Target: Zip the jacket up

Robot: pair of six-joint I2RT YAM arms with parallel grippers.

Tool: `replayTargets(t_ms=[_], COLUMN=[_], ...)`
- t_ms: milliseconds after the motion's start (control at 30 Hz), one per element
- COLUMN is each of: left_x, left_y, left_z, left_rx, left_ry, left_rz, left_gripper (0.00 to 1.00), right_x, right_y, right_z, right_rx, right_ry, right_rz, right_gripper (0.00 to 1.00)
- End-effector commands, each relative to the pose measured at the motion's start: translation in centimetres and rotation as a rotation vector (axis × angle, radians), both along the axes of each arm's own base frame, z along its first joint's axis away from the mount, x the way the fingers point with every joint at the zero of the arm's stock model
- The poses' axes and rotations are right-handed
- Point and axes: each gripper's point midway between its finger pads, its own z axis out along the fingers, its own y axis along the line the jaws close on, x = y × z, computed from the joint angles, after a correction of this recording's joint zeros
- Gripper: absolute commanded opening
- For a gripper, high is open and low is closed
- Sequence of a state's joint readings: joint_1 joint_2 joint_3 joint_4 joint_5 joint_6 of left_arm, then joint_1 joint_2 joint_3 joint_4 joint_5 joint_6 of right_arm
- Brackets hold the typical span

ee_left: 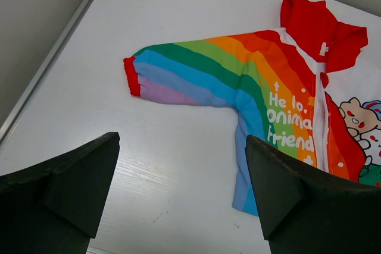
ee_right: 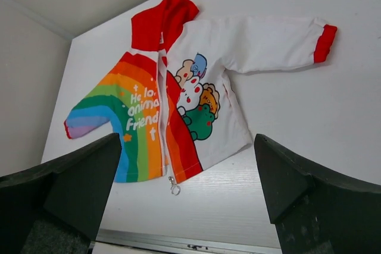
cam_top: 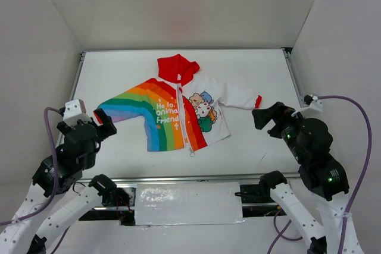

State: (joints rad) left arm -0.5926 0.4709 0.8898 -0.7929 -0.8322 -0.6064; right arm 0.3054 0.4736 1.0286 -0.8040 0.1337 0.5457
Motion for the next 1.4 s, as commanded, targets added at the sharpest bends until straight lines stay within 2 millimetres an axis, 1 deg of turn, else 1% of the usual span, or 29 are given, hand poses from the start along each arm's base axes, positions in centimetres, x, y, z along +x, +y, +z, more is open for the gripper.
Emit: replayTargets(t_ms=[0, 133, 200, 233, 267, 300, 333, 367, 400, 433, 467, 500, 533, 567, 600, 633, 733, 767, 833, 867, 900, 967, 1000, 1033, 1067, 1167, 1200, 1267, 1367], left_x=[0.0, -0.1, -0.1, 0.0, 0.0, 0.0, 0.0, 0.3, 0.6, 1.0, 1.1, 1.2, 1.5, 1.6, 1.6, 1.7, 1.9, 1.9, 2.1, 2.1, 2.3, 2.4, 2.5, 2.5, 2.6, 2.7, 2.7, 2.8, 2.7], left_y=[0.2, 0.3, 0.2, 0.1, -0.1, -0.3, -1.1, -1.8, -2.0, -2.5, -2.2, -1.7, -1.9, -2.2, -2.4, -2.5, -2.8, -2.9, -3.2, -3.4, -3.7, -3.9, -4.0, -4.1, -4.1, -4.5, -4.6, -4.7, -4.8], left_z=[0.5, 0.6, 0.7, 0.6, 0.5, 0.5, 0.2, -0.2, -0.1, -0.1, -0.2, -0.4, -0.4, -0.6, -0.7, -0.8, -1.0, -1.1, -1.1, -1.2, -1.1, -1.4, -1.4, -1.5, -1.6, -1.7, -1.7, -1.7, -1.7], left_rx=[-0.011, -0.021, -0.023, -0.024, -0.036, -0.052, -0.097, -0.105, -0.104, -0.095, -0.092, -0.088, -0.085, -0.081, -0.077, -0.074, -0.068, -0.067, -0.065, -0.064, -0.062, -0.058, -0.057, -0.055, -0.051, -0.048, -0.051, -0.049, -0.051], left_ry=[-0.023, -0.033, -0.035, -0.032, -0.025, -0.013, -0.002, 0.009, 0.008, 0.009, 0.013, 0.018, 0.016, 0.023, 0.028, 0.031, 0.046, 0.05, 0.048, 0.05, 0.049, 0.061, 0.065, 0.07, 0.076, 0.079, 0.079, 0.082, 0.079], left_rz=[0.017, 0.016, 0.012, 0.008, 0.007, 0.007, -0.014, -0.043, -0.058, -0.097, -0.085, -0.056, -0.073, -0.089, -0.103, -0.112, -0.125, -0.129, -0.146, -0.158, -0.175, -0.187, -0.193, -0.196, -0.2, -0.22, -0.227, -0.231, -0.239], left_gripper=[0.99, 0.99, 0.99, 0.99, 0.99, 0.99, 0.99, 0.99, 0.99, 0.99, 0.99, 0.99, 1.0, 0.99, 0.99, 0.99, 0.99, 0.99, 0.99, 0.99, 0.99, 0.99, 0.99, 0.99, 0.99, 0.99, 0.99, 0.99, 0.99], right_x=[-0.1, -0.4, -0.8, -0.8, -1.4, -1.4, 0.0, -1.2, -0.8, 0.3, 0.9, 1.3, 3.0, 3.7, 3.9, 5.1, 7.4, 8.0, 8.7, 9.3, 9.6, 10.9, 11.4, 12.0, 12.3, 13.8, 14.0, 14.7, 15.2], right_y=[-0.3, 0.2, 2.6, 3.8, 6.1, 7.6, 9.6, 12.3, 14.2, 16.1, 17.4, 19.4, 21.2, 22.6, 24.1, 25.6, 27.0, 27.5, 28.6, 29.4, 29.7, 30.1, 29.9, 30.2, 30.0, 30.1, 30.0, 30.0, 29.9], right_z=[1.1, 1.8, 1.8, 3.1, 3.1, 2.8, 2.3, 1.6, 2.4, 0.7, 0.1, -0.6, -3.6, -3.9, -5.1, -8.6, -13.2, -16.3, -18.2, -20.1, -20.9, -21.5, -22.8, -22.7, -23.8, -24.2, -25.0, -25.1, -25.9], right_rx=[0.006, 0.002, 0.012, 0.042, 0.079, 0.123, 0.156, 0.211, 0.271, 0.287, 0.281, 0.237, 0.193, 0.175, 0.173, 0.147, 0.1, 0.076, 0.072, 0.056, 0.034, 0.003, -0.016, -0.025, -0.043, -0.056, -0.062, -0.049, -0.054], right_ry=[-0.016, -0.066, -0.098, -0.16, -0.152, -0.121, -0.066, -0.003, -0.017, 0.055, 0.08, 0.089, 0.182, 0.208, 0.251, 0.339, 0.413, 0.479, 0.505, 0.546, 0.564, 0.558, 0.581, 0.569, 0.592, 0.589, 0.61, 0.609, 0.624], right_rz=[-0.019, 0.026, 0.169, 0.234, 0.363, 0.436, 0.52, 0.694, 0.772, 0.816, 0.821, 0.802, 0.787, 0.793, 0.807, 0.797, 0.714, 0.702, 0.726, 0.727, 0.731, 0.712, 0.693, 0.684, 0.674, 0.648, 0.645, 0.648, 0.638], right_gripper=[1.0, 1.0, 1.0, 1.0, 1.0, 1.0, 1.0, 1.0, 1.0, 1.0, 1.0, 1.0, 1.0, 1.0, 0.98, 0.96, 0.92, 0.91, 0.87, 0.86, 0.86, 0.85, 0.85, 0.85, 0.85, 0.85, 0.84, 0.84, 0.84])
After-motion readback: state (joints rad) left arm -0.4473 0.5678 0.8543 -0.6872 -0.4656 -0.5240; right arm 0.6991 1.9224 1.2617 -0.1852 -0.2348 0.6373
